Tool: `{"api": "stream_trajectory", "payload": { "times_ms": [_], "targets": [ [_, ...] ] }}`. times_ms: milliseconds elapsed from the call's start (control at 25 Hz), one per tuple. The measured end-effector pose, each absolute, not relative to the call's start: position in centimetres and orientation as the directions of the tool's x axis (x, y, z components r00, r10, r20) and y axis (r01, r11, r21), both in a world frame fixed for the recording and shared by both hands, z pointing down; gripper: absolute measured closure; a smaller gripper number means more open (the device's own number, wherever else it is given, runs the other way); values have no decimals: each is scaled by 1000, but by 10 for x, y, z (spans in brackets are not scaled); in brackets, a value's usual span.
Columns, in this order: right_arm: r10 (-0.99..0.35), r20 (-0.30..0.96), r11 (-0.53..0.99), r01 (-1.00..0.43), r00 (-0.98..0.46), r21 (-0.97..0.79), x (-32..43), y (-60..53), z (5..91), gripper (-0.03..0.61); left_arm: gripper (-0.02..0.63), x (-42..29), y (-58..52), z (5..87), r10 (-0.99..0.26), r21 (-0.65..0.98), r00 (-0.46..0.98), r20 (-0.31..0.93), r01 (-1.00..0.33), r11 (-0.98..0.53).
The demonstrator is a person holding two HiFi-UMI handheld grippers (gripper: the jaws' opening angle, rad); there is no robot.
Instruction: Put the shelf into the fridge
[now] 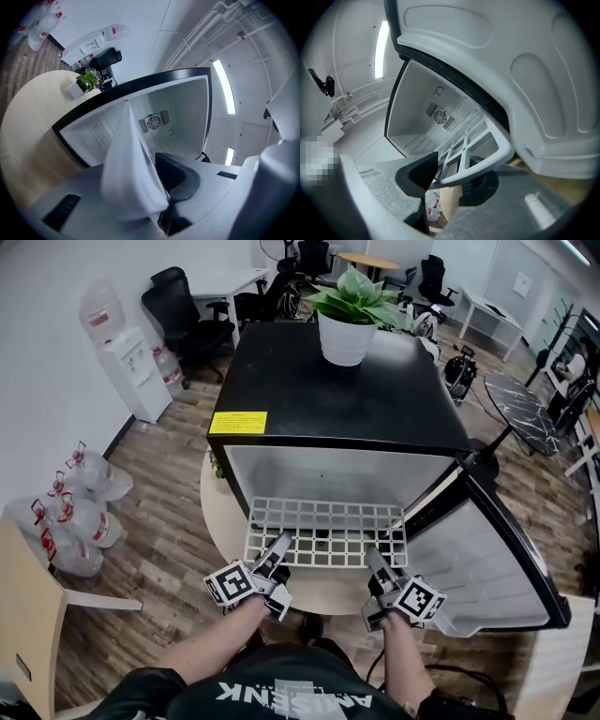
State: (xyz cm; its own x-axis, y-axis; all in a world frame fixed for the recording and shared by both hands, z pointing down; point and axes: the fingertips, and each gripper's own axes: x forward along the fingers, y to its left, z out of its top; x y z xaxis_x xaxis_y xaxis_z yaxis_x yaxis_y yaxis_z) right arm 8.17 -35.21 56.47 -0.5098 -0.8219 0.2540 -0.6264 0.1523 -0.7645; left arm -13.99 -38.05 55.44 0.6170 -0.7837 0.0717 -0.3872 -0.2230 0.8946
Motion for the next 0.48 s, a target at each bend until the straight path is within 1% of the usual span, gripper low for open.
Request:
{"api": "stream_trajectory", "payload": {
  "times_ms": [80,120,240,360,400,440,480],
  "targets": [
    [-818,226,173,-602,-529,-780,78,-353,562,448,554,-139,-381,556,-782,897,619,68,-381,-223],
    [-818,232,176,-612,-527,-771,80,-352,563,448,554,-136,-381,556,-780,905,623,58,-363,-223],
    [-813,222,205,-622,-538,-756,83,-350,567,449,553,-124,-379,552,-770,939,638,-16,-255,-231],
    [-817,238,180,-624,-526,-761,81,-355,564,449,551,-113,-382,535,-762,972,636,-122,-80,-223],
    [-818,228,182,-615,-527,-767,79,-357,561,449,551,-112,-384,532,-761,973,636,-128,-66,-219],
    [-819,216,189,-605,-531,-773,77,-360,559,449,551,-118,-387,537,-763,966,641,-88,-131,-221],
    [-819,215,192,-607,-531,-771,77,-361,559,449,551,-128,-389,548,-768,940,640,-8,-258,-225]
  ]
}}
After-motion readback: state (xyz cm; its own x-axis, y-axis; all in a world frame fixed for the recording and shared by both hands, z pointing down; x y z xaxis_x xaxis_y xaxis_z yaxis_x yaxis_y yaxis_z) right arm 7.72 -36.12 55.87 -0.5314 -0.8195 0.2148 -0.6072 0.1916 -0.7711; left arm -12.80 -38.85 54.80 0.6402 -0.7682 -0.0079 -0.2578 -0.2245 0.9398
